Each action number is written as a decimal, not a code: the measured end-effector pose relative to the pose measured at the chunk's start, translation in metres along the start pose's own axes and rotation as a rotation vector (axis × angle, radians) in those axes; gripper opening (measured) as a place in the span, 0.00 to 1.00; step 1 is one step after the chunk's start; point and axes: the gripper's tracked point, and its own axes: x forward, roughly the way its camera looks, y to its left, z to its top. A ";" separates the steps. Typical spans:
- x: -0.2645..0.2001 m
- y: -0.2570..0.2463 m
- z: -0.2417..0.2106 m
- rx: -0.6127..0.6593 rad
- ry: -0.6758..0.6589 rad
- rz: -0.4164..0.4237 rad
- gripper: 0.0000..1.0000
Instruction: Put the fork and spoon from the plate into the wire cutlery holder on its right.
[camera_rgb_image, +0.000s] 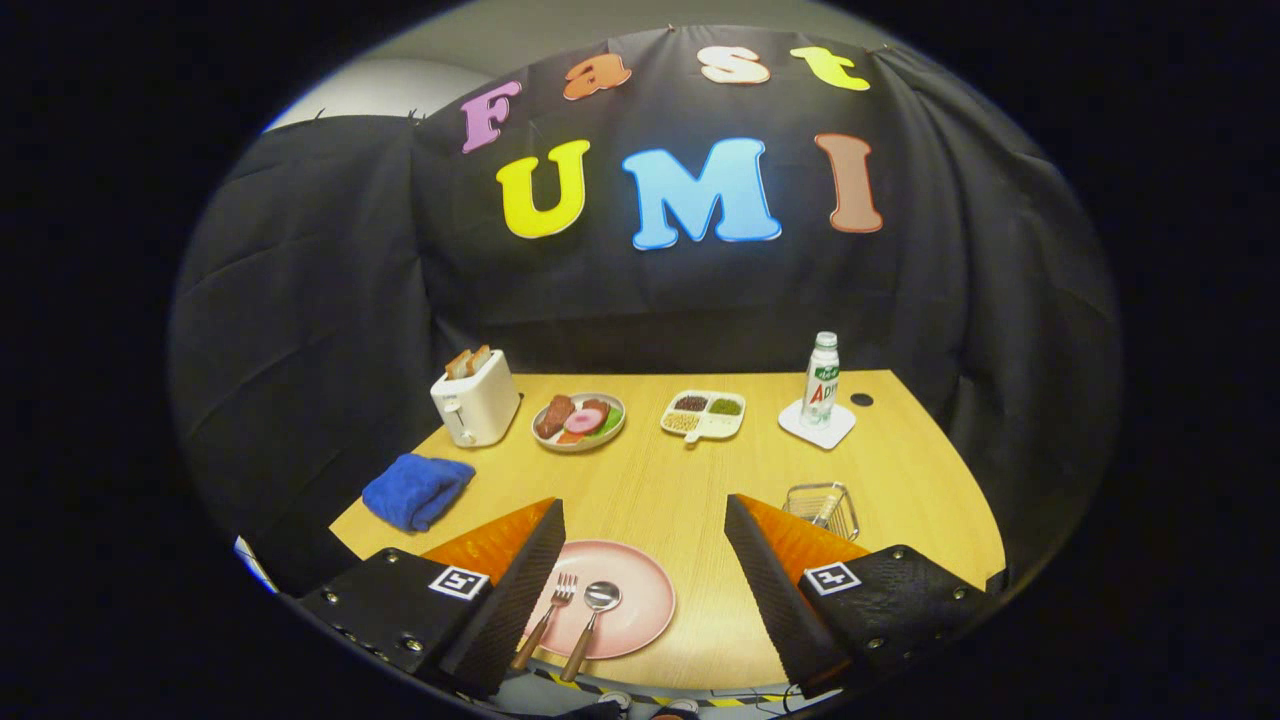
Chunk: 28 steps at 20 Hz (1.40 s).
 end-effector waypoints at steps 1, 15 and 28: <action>0.006 0.003 -0.013 0.002 0.029 0.007 0.99; 0.059 0.041 -0.149 0.027 0.407 0.048 0.87; 0.086 0.042 -0.215 0.005 0.656 -0.025 0.30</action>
